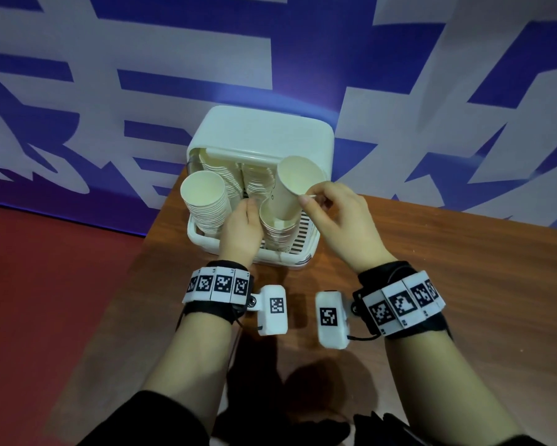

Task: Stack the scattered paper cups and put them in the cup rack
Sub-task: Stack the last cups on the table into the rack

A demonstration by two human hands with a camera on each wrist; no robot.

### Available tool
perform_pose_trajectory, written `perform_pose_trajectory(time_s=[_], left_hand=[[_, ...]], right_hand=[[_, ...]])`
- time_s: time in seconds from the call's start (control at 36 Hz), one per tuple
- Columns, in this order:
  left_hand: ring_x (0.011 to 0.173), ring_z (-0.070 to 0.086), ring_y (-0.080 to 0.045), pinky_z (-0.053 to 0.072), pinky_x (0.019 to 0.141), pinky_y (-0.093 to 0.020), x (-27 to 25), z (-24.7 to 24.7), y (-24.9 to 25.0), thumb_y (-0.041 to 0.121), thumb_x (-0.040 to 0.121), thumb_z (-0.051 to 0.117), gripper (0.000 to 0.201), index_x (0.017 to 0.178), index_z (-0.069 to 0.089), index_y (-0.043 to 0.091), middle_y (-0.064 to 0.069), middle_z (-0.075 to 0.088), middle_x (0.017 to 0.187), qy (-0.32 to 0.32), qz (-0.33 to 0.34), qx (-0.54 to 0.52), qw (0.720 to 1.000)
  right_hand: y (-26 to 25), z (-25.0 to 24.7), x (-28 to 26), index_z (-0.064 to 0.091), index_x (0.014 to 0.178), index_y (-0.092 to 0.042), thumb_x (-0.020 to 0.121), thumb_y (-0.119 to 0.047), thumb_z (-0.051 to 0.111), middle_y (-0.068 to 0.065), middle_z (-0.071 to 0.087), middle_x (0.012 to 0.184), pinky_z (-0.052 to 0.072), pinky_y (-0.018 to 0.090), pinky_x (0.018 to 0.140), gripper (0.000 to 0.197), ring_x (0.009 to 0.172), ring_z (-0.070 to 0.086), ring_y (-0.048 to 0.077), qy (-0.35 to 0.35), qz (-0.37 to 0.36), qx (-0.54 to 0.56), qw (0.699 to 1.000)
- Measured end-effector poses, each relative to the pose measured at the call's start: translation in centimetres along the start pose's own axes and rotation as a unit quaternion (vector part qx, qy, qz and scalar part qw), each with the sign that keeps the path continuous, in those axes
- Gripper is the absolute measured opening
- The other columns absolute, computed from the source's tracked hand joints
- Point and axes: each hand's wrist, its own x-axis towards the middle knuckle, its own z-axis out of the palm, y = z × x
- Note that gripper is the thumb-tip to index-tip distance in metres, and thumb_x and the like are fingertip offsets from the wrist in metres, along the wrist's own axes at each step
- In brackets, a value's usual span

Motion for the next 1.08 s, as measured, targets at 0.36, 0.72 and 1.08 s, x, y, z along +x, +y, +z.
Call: perform_pose_trajectory(time_s=[0.36,0.72,1.08], left_hand=[[0.1,0.053,-0.025,0.041,0.094,-0.039,0.4,-0.6,0.3,0.031,0.102,0.035,0.033,0.102,0.06,0.011,-0.006,0.057,0.098,0.041,0.025,-0.078,0.996],[0.119,0.044,-0.024,0.034,0.104,-0.036,0.4,0.4,-0.8,0.024,0.101,0.039,0.032,0.122,0.061,0.014,-0.012,0.052,0.123,-0.003,0.056,-0.026,0.998],[0.11,0.055,-0.021,0.044,0.102,-0.042,0.0,1.0,-1.5,0.033,0.097,0.051,0.029,0.121,0.064,0.021,-0.005,0.056,0.118,-0.001,0.016,-0.134,0.991]], right_hand=[[0.4,1.9,0.4,0.059,0.111,-0.023,0.095,-0.046,0.046,-0.005,0.061,0.101,0.031,0.04,0.093,0.031,0.103,0.052,0.017,-0.174,0.026,-0.184,0.967],[1.4,3.0,0.1,0.018,0.15,-0.023,0.098,-0.049,0.036,-0.01,0.056,0.09,0.033,0.04,0.096,0.061,0.101,0.058,0.02,-0.2,0.107,-0.158,0.961],[4.1,4.8,-1.2,0.03,0.145,-0.036,0.091,-0.047,0.053,-0.002,0.051,0.136,0.043,0.026,0.098,0.06,0.122,0.049,0.012,-0.151,0.216,0.12,0.957]])
